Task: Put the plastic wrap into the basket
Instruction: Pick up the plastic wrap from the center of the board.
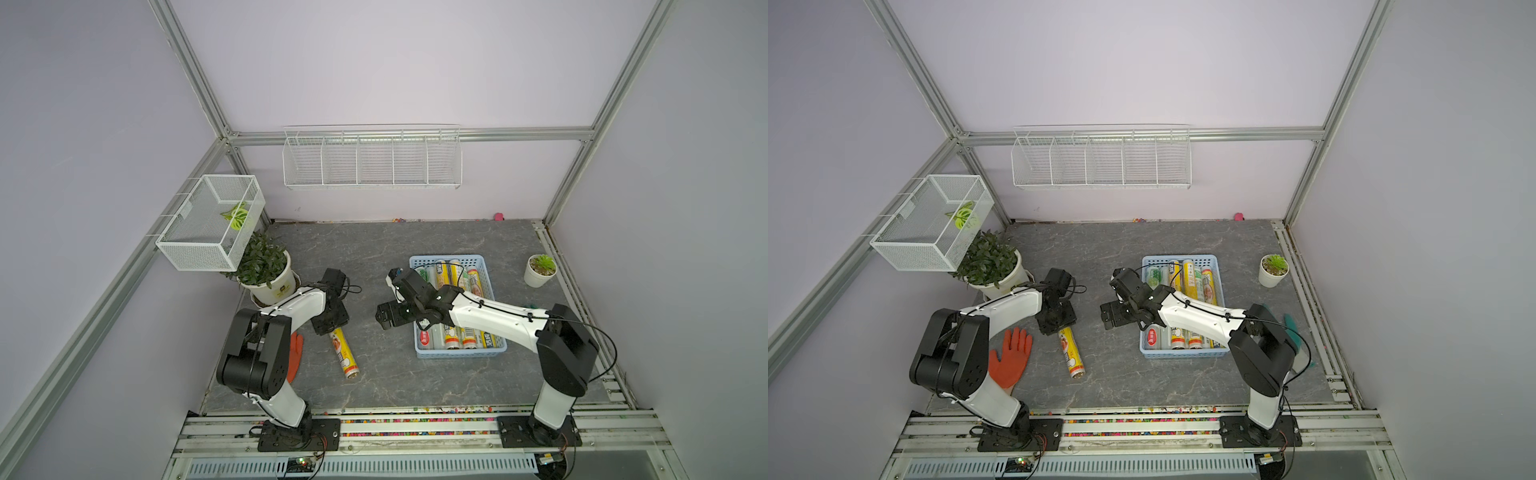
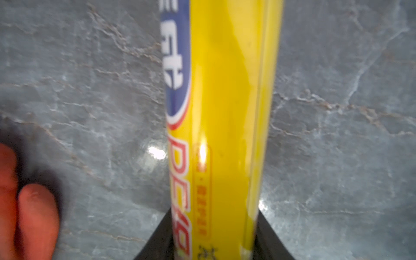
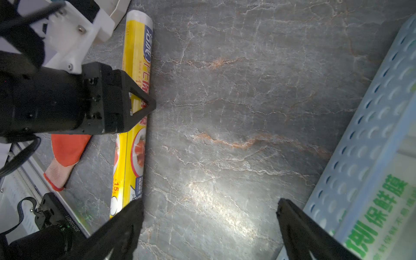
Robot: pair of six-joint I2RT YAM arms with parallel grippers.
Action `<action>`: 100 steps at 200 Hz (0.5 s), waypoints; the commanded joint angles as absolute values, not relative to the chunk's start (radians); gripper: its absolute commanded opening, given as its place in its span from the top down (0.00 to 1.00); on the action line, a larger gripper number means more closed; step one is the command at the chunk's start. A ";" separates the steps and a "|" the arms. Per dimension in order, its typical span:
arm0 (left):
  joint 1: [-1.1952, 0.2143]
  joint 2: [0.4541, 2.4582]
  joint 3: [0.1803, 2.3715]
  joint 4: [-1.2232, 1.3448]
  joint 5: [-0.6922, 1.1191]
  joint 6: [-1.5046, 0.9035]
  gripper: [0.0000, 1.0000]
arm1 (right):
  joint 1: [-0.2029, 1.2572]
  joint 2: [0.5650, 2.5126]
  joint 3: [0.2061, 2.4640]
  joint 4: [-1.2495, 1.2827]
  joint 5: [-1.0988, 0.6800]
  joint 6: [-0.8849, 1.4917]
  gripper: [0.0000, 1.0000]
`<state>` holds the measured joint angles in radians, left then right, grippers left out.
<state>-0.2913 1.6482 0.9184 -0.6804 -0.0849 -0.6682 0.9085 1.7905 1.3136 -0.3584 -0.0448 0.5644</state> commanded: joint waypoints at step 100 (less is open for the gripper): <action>-0.513 1.496 1.081 -0.793 -0.100 -0.633 0.90 | 0.901 1.551 1.175 -0.329 0.217 0.612 0.03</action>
